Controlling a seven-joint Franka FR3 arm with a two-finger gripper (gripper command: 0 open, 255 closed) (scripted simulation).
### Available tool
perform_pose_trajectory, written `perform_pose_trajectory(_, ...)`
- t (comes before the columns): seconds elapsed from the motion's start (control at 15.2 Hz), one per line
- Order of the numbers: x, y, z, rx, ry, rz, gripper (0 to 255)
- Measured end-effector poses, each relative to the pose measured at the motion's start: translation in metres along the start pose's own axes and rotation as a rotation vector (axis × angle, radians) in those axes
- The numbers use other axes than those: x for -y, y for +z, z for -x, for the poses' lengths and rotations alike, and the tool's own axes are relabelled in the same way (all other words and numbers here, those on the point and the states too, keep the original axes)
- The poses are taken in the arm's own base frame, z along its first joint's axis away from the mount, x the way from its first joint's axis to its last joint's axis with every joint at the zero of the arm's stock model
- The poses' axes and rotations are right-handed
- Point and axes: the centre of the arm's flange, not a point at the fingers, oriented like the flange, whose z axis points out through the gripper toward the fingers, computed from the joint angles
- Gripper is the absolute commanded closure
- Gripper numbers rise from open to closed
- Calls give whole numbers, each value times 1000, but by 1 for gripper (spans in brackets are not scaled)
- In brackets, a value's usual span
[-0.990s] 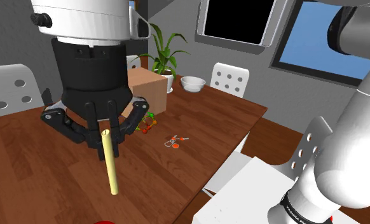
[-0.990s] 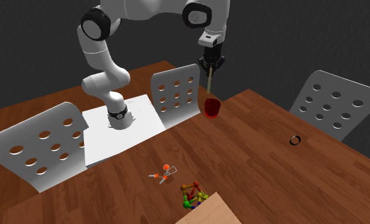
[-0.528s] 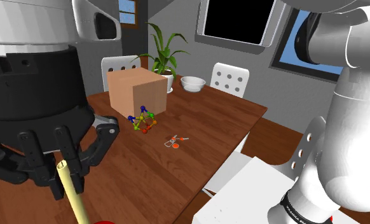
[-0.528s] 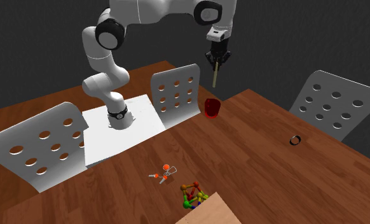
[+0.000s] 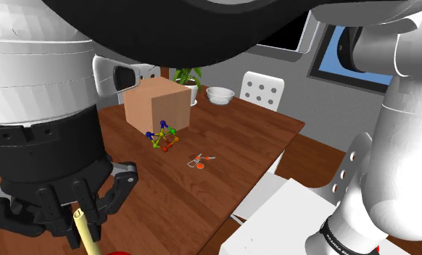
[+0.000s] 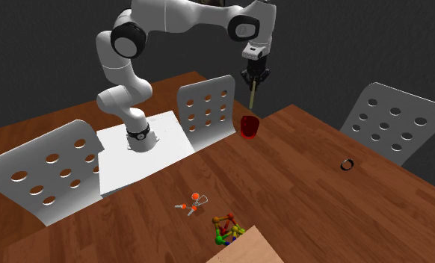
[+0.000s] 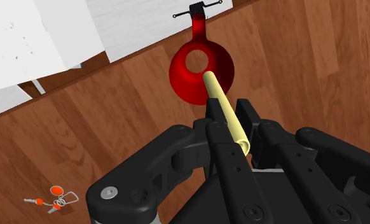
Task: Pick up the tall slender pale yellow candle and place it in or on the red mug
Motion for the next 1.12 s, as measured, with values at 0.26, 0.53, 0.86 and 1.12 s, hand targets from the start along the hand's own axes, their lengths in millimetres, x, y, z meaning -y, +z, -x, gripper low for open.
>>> perform_pose_trajectory(0.26, 0, 20, 0, 0, 0, 0, 255)
perform_pose_trajectory(0.53, 0, 41, 0, 0, 0, 0, 255)
perform_pose_trajectory(0.86, 0, 65, -2, 0, 0, 0, 255)
perform_pose_trajectory(1.12, -1, 67, -2, 0, 0, 0, 255)
